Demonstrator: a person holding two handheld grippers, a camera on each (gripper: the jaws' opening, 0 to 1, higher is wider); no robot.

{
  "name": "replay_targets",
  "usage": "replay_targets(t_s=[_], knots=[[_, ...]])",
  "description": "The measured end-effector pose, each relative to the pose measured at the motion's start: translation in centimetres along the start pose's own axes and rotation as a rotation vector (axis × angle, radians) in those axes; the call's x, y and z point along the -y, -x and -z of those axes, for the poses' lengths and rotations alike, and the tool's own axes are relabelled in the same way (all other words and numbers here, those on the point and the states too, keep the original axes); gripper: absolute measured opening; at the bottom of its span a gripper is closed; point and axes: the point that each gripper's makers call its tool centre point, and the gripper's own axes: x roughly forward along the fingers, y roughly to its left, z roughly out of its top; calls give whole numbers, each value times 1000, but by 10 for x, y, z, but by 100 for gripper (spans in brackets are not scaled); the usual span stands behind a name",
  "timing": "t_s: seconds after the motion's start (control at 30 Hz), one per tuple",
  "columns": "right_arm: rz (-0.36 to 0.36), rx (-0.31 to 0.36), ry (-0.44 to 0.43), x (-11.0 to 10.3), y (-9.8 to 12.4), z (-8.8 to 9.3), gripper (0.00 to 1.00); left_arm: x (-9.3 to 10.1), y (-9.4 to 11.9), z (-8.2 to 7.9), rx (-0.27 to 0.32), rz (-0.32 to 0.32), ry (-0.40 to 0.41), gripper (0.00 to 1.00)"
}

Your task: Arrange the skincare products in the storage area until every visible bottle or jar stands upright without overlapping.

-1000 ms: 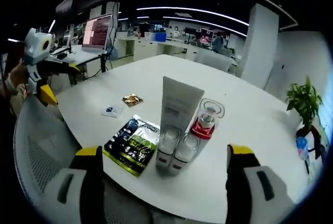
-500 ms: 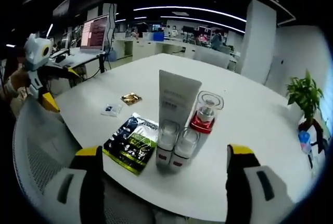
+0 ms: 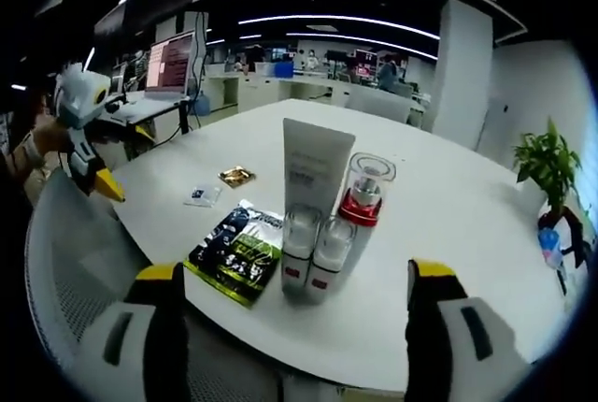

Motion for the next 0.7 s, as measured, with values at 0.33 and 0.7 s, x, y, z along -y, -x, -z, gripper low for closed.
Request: replay_targets(t_s=[0.33, 0.7], knots=[[11, 21, 39, 2, 0, 0, 90, 6, -20, 2, -81, 59, -79, 97], [5, 22, 7, 4, -1, 1, 97, -5, -52, 0, -142, 121, -149, 97]])
